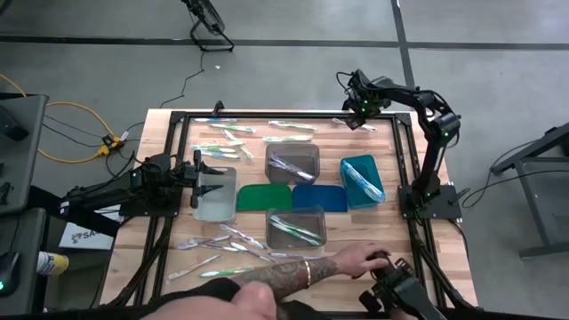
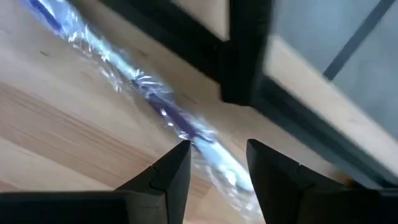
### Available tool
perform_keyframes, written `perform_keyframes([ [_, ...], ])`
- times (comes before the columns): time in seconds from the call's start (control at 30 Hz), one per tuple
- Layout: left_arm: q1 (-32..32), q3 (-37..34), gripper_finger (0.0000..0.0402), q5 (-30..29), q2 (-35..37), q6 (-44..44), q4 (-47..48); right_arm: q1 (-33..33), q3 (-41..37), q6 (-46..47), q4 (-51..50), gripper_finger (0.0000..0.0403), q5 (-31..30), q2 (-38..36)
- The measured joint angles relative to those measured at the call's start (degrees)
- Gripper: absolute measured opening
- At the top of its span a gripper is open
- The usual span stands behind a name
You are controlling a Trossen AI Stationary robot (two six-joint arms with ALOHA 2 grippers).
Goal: Pick & Place Toothbrushes
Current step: Put the purple toothbrush into the top black bin
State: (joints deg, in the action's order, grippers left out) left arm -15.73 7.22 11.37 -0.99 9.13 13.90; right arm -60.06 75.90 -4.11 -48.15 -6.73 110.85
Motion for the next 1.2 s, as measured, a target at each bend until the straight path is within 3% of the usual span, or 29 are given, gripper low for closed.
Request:
perform_keyframes([
  [0.67, 0.00, 0.00, 0.0187, 0.03, -0.01, 0.00, -0.01, 2.29, 0.26, -0.69, -1.78, 0.0144, 7.21, 5.37],
  [1.07, 0.00, 0.00, 0.0187, 0.01, -0.01, 0.00, 0.01, 2.87, 0.11, 2.49, -2.89, 0.0036, 8.20, 5.49],
  [1.2, 0.00, 0.00, 0.0187, 0.01, 0.00, 0.00, 0.01, 2.96, 0.04, 2.35, -3.07, 0.0021, 8.99, 5.53],
])
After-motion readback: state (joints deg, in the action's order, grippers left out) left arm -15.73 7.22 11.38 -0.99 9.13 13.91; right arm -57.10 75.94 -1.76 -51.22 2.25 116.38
